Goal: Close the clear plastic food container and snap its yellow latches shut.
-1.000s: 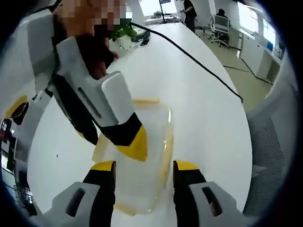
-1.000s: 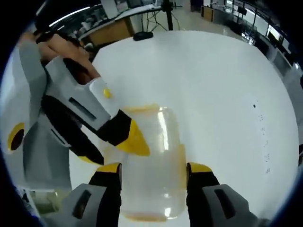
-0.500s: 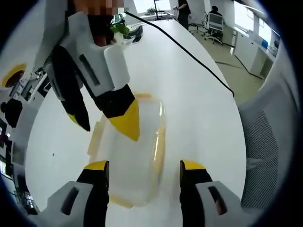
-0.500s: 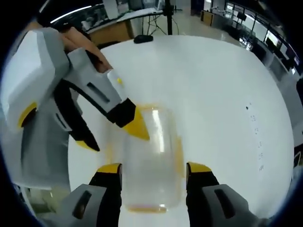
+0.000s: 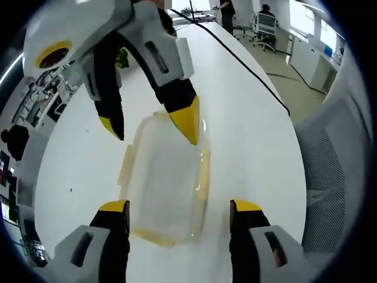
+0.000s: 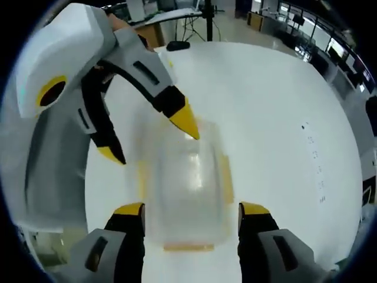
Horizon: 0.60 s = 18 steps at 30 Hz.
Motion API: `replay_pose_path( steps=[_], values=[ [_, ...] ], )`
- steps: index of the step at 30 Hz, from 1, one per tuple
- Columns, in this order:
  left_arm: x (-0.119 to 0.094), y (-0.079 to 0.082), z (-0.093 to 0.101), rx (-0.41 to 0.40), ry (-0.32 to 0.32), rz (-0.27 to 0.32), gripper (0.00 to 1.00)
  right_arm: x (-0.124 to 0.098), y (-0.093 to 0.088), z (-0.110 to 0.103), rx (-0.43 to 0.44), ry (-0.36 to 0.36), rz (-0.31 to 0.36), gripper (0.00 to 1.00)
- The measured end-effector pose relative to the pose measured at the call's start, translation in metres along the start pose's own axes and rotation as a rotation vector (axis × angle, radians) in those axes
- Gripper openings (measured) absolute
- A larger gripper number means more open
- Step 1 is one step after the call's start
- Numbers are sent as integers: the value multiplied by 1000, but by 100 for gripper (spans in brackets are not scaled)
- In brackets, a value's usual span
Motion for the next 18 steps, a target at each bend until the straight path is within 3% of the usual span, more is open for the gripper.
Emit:
replay_pose_path(
  steps=[7,18],
  values=[
    [-3,-12,-5,18,-4,-46,73,-2,-4,-8,-4,0,2,68],
    [-5,-18,-16,23,0,-55,78,-7,-13,-17,-19,-20,-9,71]
  ],
)
Point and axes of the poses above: the point that each gripper's makers call its tool centre point, and the gripper's own axes: x roughly forward along the fingers, z roughly to its right, y roughly out of its top, the point moved 10 cm from there along -x, roughly backward along the fingers, and after that the axes turned 15 degrees about z, right-handed, at the moved point
